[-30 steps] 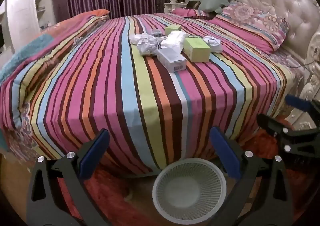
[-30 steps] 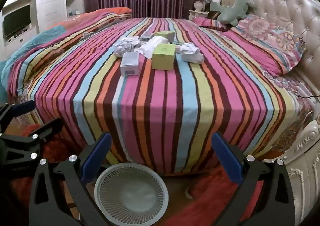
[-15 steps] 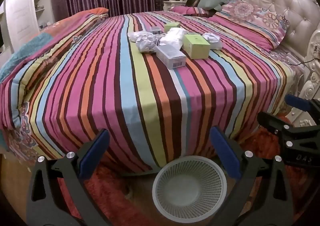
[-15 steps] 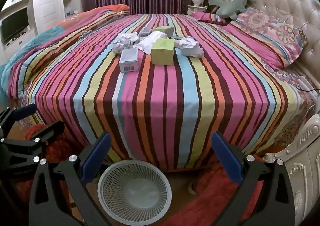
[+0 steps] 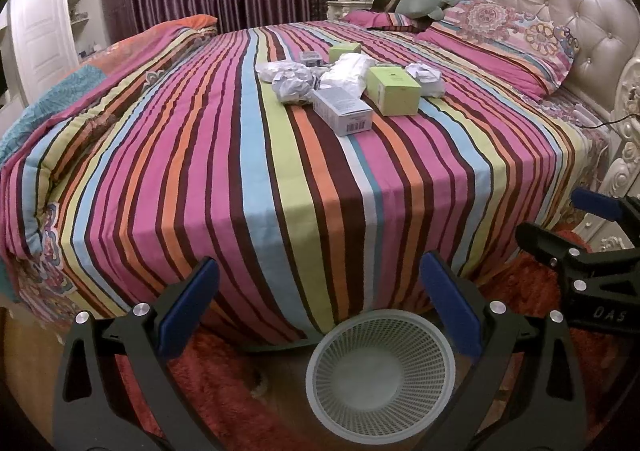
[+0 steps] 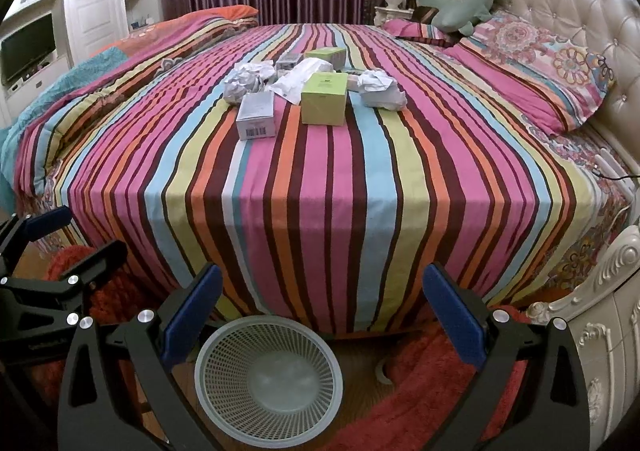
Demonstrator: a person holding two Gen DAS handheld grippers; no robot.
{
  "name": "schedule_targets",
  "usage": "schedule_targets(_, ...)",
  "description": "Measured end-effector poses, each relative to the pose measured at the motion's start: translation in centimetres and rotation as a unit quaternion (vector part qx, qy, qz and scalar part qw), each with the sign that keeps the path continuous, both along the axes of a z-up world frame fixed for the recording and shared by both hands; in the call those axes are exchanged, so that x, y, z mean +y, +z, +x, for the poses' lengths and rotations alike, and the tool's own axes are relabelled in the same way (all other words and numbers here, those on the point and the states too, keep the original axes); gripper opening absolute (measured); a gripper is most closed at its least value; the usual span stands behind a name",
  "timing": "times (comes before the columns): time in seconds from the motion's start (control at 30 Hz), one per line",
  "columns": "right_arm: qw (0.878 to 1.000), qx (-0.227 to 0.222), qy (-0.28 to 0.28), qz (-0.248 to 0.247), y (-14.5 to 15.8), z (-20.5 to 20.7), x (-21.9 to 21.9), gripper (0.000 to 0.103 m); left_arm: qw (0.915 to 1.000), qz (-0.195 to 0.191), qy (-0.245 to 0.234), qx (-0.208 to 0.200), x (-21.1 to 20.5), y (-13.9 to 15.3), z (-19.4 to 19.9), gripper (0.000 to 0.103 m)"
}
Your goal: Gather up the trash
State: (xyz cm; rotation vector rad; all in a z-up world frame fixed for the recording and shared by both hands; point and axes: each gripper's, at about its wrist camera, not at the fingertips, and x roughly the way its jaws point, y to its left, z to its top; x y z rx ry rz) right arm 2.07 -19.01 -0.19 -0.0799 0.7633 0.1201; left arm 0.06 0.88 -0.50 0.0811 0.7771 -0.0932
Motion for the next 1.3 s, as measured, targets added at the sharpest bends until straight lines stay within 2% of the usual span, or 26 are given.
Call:
schedule_targets(0.2,1.0,-0.002,-0.001,-0.001,0.08,-0.04,-0.15,0.096,1.0,-0.001,-0.001,0.002,0.03,-0.19,0.02,0.097)
schedule_targets(0.37,1.0,-0.002,-0.003,0.001,0.12,-0.05,-0.26,0.096,0.9997,-0.023,-0.003,0.008,0.29,-0.34,0.06,0.097)
schedule_targets(0.77,1.0,-0.001,0.0,-0.006,0.29,0.03,0.05,0.096,0.9998,-0.019,0.001,0.006,0.26,-0.35,0.01,0.097)
schedule_targets(1.0,1.0,-0.002,-0.018,-0.009,0.36,0.15,-0.4,0.096,0.9998,-0.02,0.0,0.007,0.23,-0.42,0.05,0.097)
schedule_targets(1.3,1.0,-0.008,-0.007,-0.014,0.48,-0.16,-0.04,0.096,0.9997,-0.021,-0.002,0.009,0.22,-0.39,-0.03,0.097)
